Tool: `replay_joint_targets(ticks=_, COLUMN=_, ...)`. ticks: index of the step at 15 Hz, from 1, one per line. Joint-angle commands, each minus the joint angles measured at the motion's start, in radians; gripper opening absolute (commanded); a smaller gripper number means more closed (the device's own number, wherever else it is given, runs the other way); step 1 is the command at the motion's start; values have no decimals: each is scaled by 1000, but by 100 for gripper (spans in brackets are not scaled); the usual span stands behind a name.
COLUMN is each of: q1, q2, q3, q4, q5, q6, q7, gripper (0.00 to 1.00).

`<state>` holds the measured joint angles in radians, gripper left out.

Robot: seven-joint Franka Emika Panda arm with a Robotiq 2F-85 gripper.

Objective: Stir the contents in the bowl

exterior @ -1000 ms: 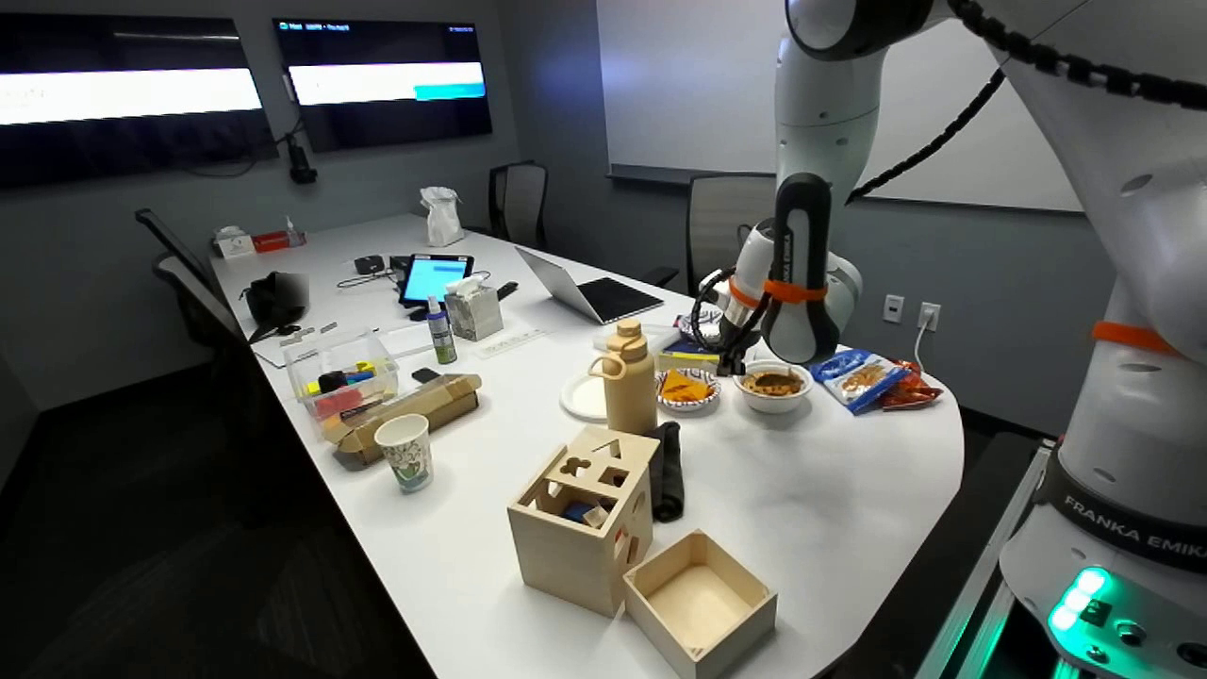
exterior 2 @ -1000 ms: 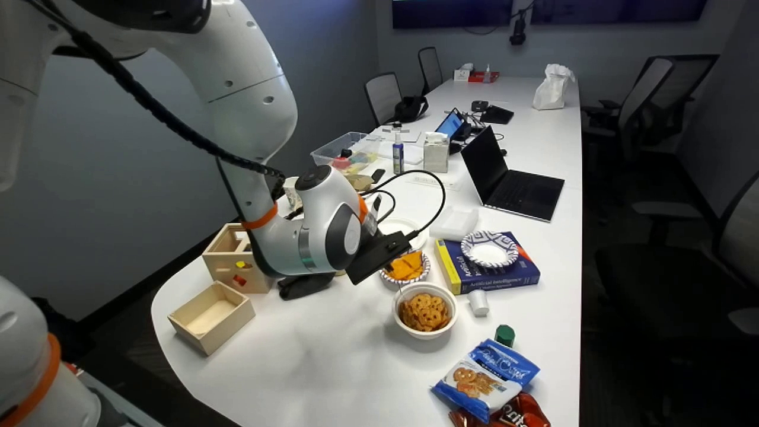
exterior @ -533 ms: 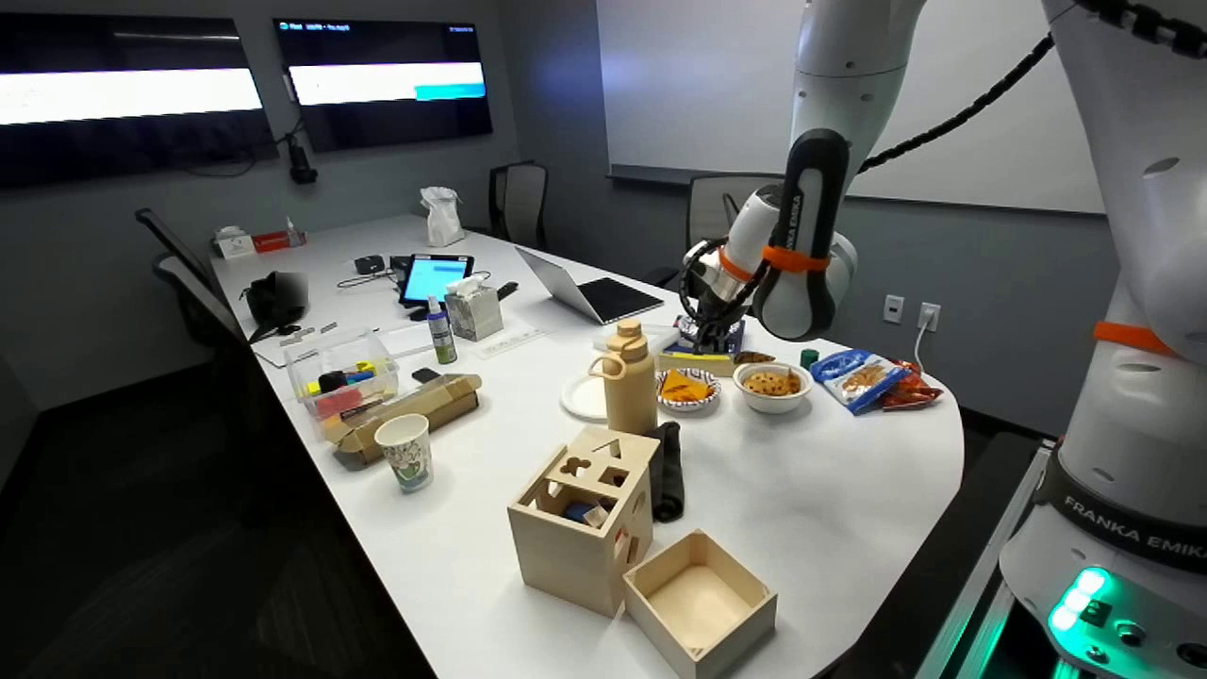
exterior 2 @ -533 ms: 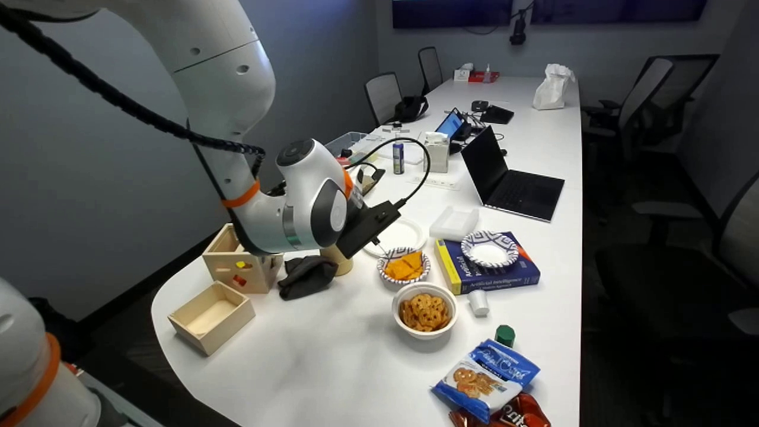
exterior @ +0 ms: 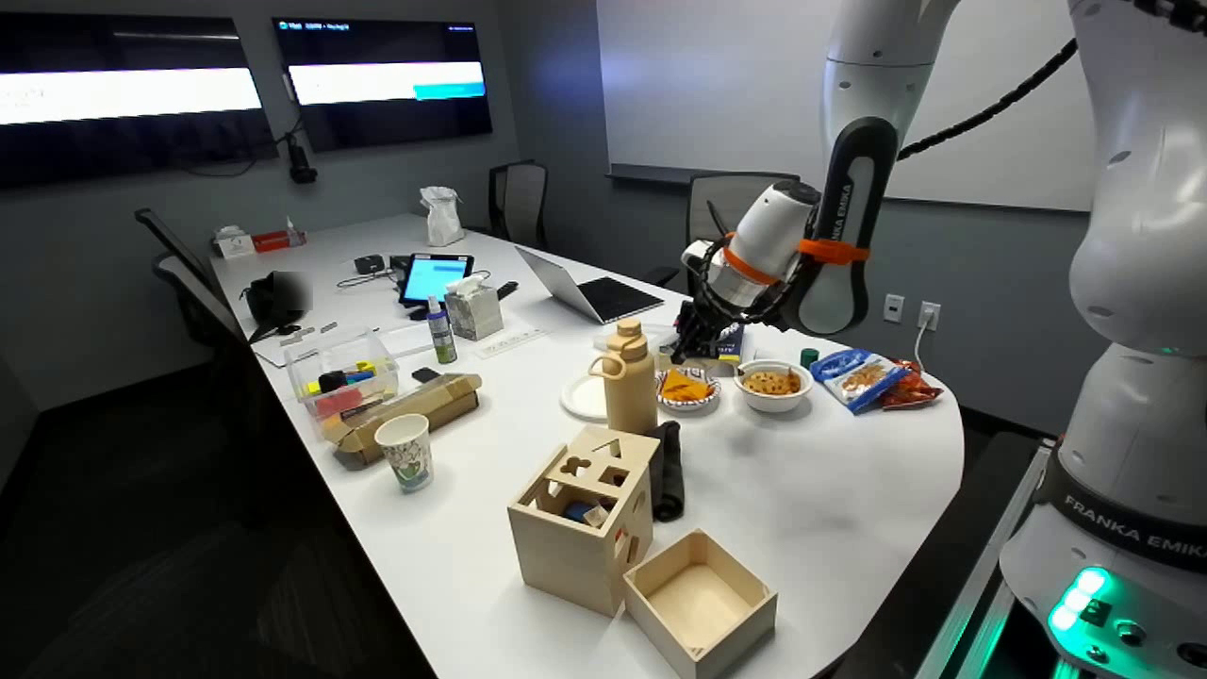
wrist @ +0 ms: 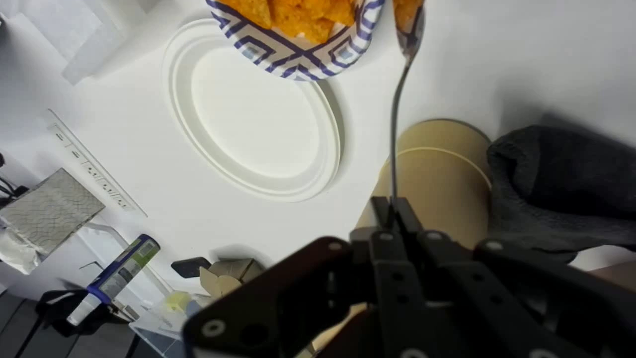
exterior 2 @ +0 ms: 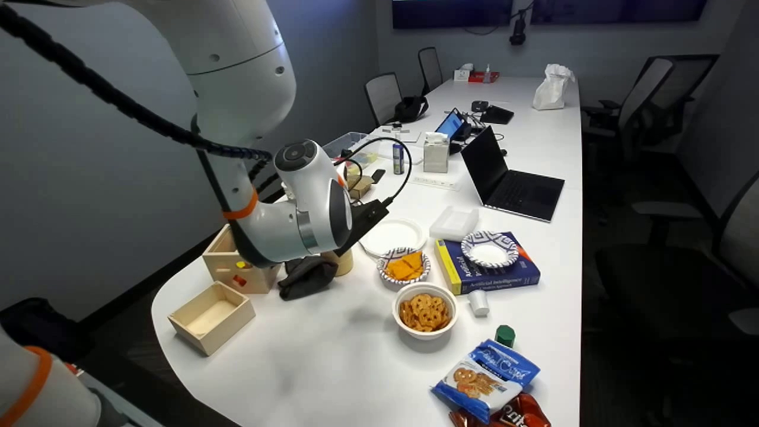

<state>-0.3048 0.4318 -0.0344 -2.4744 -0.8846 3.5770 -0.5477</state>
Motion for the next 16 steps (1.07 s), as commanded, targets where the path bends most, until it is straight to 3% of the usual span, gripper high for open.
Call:
replay_joint_targets(ticks=1, q1=-164, q2=69, q3=76, q4=79, q5=-165, q6=99, q7=92, gripper=1)
replay_joint_targets(ticks=7, q1=-310, q2=195, q3=165, q4=259, q5=-411, q6=171, q7=280, gripper=1)
replay_joint_targets(ticks=12, q1=-340, q2=286, q3=207, q4=399, q5=-582, q6=197, q7=475, gripper=1)
replay_joint_targets(ticks=16, q1=-324, q2=361, q3=201, q4=519, q5=-691, q6=242, q7=623, gripper=1)
